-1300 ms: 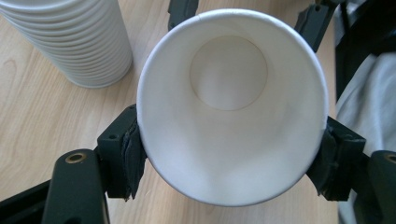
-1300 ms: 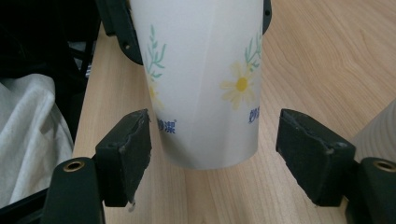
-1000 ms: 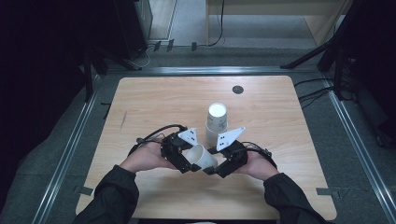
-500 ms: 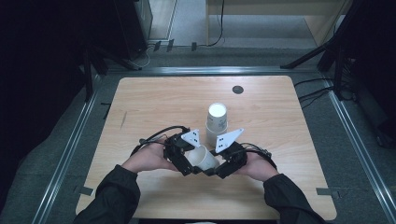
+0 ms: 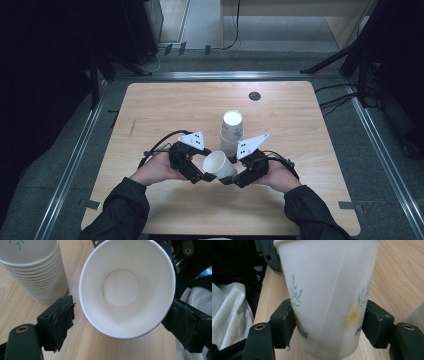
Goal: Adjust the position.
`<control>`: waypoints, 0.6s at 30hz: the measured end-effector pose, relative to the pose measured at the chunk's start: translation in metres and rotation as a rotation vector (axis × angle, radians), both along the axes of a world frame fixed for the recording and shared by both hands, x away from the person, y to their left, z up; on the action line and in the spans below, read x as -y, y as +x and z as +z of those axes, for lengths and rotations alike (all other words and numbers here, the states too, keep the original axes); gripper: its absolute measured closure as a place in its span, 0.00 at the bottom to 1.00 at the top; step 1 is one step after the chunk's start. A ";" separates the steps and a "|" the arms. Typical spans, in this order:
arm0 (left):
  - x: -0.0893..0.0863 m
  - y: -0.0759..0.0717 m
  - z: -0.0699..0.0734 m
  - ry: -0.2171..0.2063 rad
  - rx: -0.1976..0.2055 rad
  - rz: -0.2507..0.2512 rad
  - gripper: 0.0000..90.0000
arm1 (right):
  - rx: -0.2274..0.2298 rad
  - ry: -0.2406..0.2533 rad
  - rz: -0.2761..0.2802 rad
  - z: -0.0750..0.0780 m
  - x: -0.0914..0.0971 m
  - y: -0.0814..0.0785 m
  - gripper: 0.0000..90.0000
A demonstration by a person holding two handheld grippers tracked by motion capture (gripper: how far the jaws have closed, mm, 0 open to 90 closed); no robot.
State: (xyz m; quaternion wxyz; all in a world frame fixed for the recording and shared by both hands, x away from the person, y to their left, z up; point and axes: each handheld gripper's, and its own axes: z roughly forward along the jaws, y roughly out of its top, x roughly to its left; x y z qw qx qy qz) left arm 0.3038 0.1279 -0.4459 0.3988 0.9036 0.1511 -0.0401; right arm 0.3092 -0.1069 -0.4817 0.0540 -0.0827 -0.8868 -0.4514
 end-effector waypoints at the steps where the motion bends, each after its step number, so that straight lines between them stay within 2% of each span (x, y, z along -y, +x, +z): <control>1: 0.000 0.000 0.000 -0.010 -0.004 0.002 0.14 | -0.003 0.001 0.002 0.000 0.000 0.000 0.37; 3: 0.002 -0.001 -0.001 -0.024 -0.008 0.001 0.14 | 0.000 0.009 0.009 0.000 -0.001 0.001 0.37; 6: 0.004 -0.002 -0.002 -0.022 0.002 0.004 0.14 | -0.011 0.013 0.011 0.000 -0.002 0.001 0.37; 9: 0.005 -0.004 -0.002 -0.058 -0.002 0.013 0.17 | -0.024 0.027 0.017 0.001 -0.002 0.001 0.37; 12: 0.004 -0.004 -0.001 -0.073 0.013 0.017 0.24 | -0.030 0.041 0.019 0.002 -0.003 0.002 0.37; 18: 0.003 -0.004 -0.001 -0.069 0.023 0.017 0.26 | -0.034 0.043 0.018 0.002 -0.003 0.002 0.37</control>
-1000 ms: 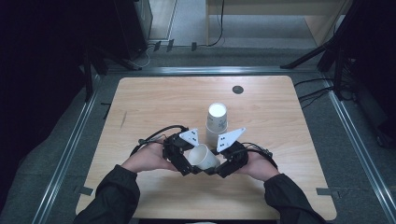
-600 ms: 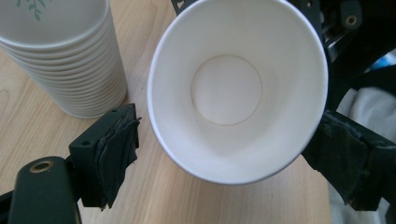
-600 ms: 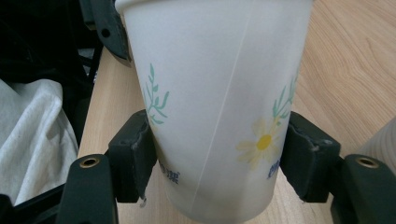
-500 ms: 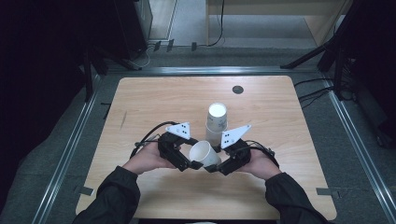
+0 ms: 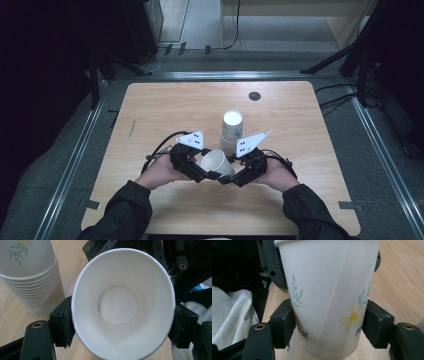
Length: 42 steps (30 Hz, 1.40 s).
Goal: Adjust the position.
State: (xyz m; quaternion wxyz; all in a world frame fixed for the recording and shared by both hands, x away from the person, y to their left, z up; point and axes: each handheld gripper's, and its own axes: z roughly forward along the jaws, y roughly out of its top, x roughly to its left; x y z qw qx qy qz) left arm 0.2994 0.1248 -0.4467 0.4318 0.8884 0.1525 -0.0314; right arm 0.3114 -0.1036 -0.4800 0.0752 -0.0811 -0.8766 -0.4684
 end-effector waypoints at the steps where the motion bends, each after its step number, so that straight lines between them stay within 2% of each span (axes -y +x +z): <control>1: 0.000 0.000 0.000 0.002 -0.003 0.001 0.26 | -0.003 -0.001 0.002 0.000 0.000 0.000 0.37; 9: -0.003 0.001 0.003 -0.010 -0.004 0.020 0.27 | 0.011 -0.010 -0.011 -0.001 0.000 -0.001 0.31; 12: -0.006 0.001 0.008 -0.010 0.013 0.026 0.27 | 0.028 -0.032 -0.026 -0.003 0.001 -0.002 0.27; 15: -0.008 0.001 0.010 -0.009 0.012 0.033 0.27 | 0.037 -0.043 -0.034 -0.004 0.002 -0.002 0.25; 17: -0.012 0.002 0.013 0.001 0.021 0.042 0.27 | 0.054 -0.056 -0.073 -0.005 0.005 -0.003 0.25; 18: -0.012 0.002 0.013 0.001 0.021 0.042 0.27 | 0.054 -0.056 -0.073 -0.005 0.005 -0.003 0.25; 19: -0.014 0.003 0.014 0.007 0.021 0.049 0.27 | 0.075 -0.063 -0.102 -0.006 0.007 -0.003 0.24; 21: -0.016 0.004 0.015 0.020 0.022 0.053 0.27 | 0.076 -0.074 -0.123 -0.006 0.010 -0.002 0.24; 22: -0.016 0.004 0.016 0.024 0.028 0.059 0.27 | 0.091 -0.074 -0.133 -0.006 0.011 -0.002 0.24; 27: -0.020 0.005 0.018 0.027 0.027 0.070 0.28 | 0.102 -0.086 -0.154 -0.007 0.013 -0.002 0.24; 29: -0.022 0.006 0.019 0.045 0.029 0.081 0.28 | 0.115 -0.091 -0.169 -0.007 0.015 -0.002 0.24; 31: -0.025 0.007 0.020 0.053 0.031 0.085 0.28 | 0.119 -0.095 -0.179 -0.007 0.016 -0.001 0.24; 35: -0.030 0.009 0.021 0.071 0.033 0.095 0.28 | 0.092 -0.085 -0.221 -0.004 0.020 -0.001 0.24; 38: -0.034 0.010 0.021 0.074 0.023 0.100 0.28 | 0.087 -0.079 -0.280 -0.001 0.023 -0.001 0.24; 42: -0.036 0.011 0.020 0.099 0.022 0.103 0.28 | 0.110 -0.090 -0.297 0.001 0.028 -0.003 0.24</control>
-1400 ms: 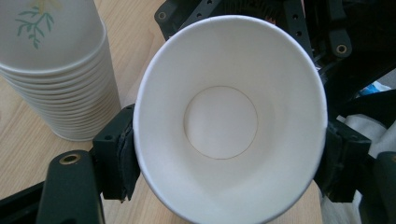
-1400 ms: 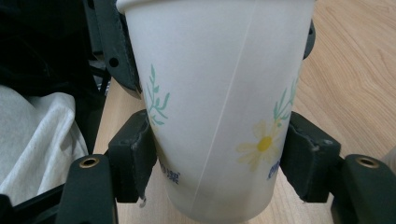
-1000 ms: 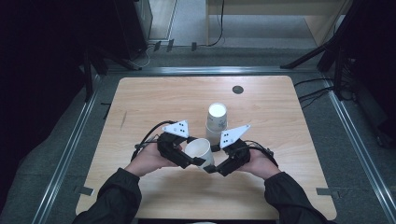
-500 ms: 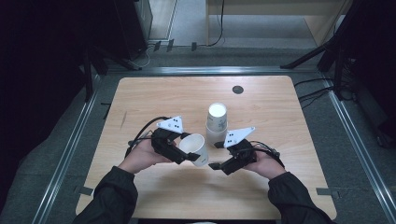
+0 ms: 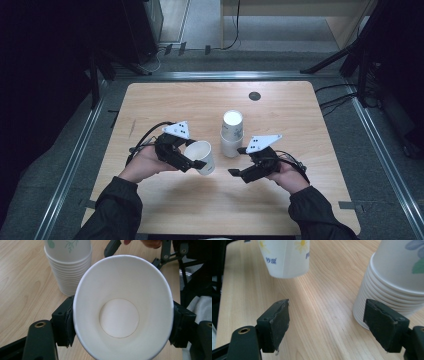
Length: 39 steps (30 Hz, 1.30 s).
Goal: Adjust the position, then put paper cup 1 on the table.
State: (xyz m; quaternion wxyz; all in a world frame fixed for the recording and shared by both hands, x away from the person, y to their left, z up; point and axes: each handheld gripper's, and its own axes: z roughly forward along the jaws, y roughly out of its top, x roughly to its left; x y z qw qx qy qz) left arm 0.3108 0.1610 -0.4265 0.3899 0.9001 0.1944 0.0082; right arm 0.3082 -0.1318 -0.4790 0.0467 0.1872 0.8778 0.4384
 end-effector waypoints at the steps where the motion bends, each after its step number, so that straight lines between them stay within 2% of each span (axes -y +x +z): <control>1: 0.000 0.000 0.000 0.000 0.000 0.000 0.28 | 0.007 -0.004 -0.002 0.000 0.001 0.000 0.24; 3: -0.001 0.000 0.000 0.007 0.005 0.003 0.28 | 0.008 -0.012 -0.011 -0.001 0.002 0.000 0.24; 4: -0.003 0.001 -0.001 0.010 0.010 0.009 0.28 | 0.007 -0.022 -0.034 -0.001 0.004 0.001 0.24; 6: -0.006 0.002 -0.002 0.021 0.014 0.013 0.28 | -0.008 -0.006 -0.046 0.000 0.006 0.001 0.24; 8: -0.009 0.003 -0.002 0.029 0.018 0.022 0.28 | 0.006 -0.007 -0.057 0.001 0.008 0.001 0.24; 13: -0.019 0.007 -0.002 0.034 0.025 0.050 0.28 | 0.018 -0.049 -0.091 -0.001 0.012 -0.001 0.24; 16: -0.025 0.009 -0.001 0.031 0.026 0.064 0.28 | 0.006 -0.028 -0.090 0.000 0.016 -0.002 0.24; 18: -0.031 0.011 -0.001 0.035 0.026 0.084 0.28 | 0.009 -0.018 -0.089 0.001 0.017 -0.002 0.24; 19: -0.038 0.013 -0.002 0.036 0.030 0.104 0.28 | 0.025 -0.019 -0.089 0.002 0.019 -0.003 0.24; 20: -0.038 0.013 -0.002 0.036 0.030 0.104 0.28 | 0.026 -0.020 -0.089 0.002 0.019 -0.003 0.24; 23: -0.051 0.019 -0.003 0.042 0.034 0.145 0.28 | 0.031 -0.032 -0.096 0.001 0.021 -0.002 0.24; 30: -0.070 0.025 -0.005 0.058 0.046 0.203 0.28 | 0.021 -0.029 -0.095 0.001 0.024 0.001 0.24; 31: -0.079 0.027 -0.005 0.049 0.041 0.225 0.28 | 0.023 -0.031 -0.097 0.000 0.024 0.001 0.24; 34: -0.087 0.029 -0.005 0.054 0.044 0.251 0.28 | 0.017 -0.040 -0.099 -0.001 0.025 0.003 0.24; 36: -0.098 0.032 -0.008 0.056 0.031 0.287 0.28 | 0.013 -0.040 -0.106 -0.002 0.025 0.004 0.24; 38: -0.101 0.033 -0.009 0.060 0.029 0.300 0.28 | 0.008 -0.041 -0.107 -0.003 0.026 0.005 0.24; 39: -0.107 0.035 -0.011 0.075 0.023 0.324 0.28 | 0.013 -0.044 -0.110 -0.003 0.026 0.006 0.24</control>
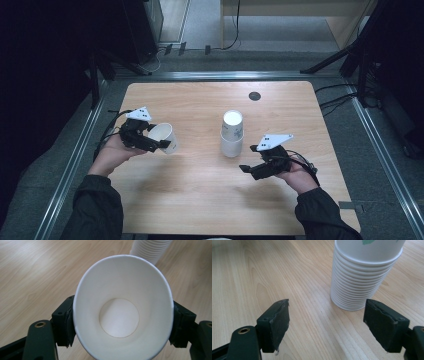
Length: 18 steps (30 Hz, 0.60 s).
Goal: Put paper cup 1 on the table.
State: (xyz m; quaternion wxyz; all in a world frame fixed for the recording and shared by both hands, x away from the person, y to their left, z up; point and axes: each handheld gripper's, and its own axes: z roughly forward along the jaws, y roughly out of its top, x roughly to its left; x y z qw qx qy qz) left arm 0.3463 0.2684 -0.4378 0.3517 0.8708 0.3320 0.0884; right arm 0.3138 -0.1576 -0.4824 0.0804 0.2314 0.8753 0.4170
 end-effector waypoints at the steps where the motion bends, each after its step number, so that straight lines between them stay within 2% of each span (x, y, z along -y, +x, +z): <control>1: -0.002 0.001 -0.001 0.005 -0.002 0.013 0.28 | -0.004 -0.001 -0.002 0.000 0.000 0.000 0.24; 5: -0.011 0.005 -0.005 0.018 0.003 0.051 0.28 | 0.004 -0.010 0.008 0.000 -0.002 -0.001 0.24; 9: -0.017 0.009 -0.009 0.030 -0.008 0.077 0.28 | 0.004 -0.020 0.010 -0.001 -0.003 -0.002 0.23; 10: -0.021 0.012 -0.012 0.046 -0.009 0.101 0.28 | 0.003 -0.019 0.010 -0.001 -0.003 -0.002 0.23; 13: -0.025 0.017 -0.015 0.061 -0.012 0.142 0.28 | -0.002 -0.015 0.006 -0.001 -0.003 -0.001 0.23; 15: -0.026 0.020 -0.016 0.058 -0.014 0.151 0.27 | -0.007 -0.014 0.010 -0.002 -0.003 -0.002 0.23; 18: -0.030 0.029 -0.022 0.079 -0.027 0.190 0.27 | -0.008 -0.017 0.013 -0.002 -0.004 -0.002 0.23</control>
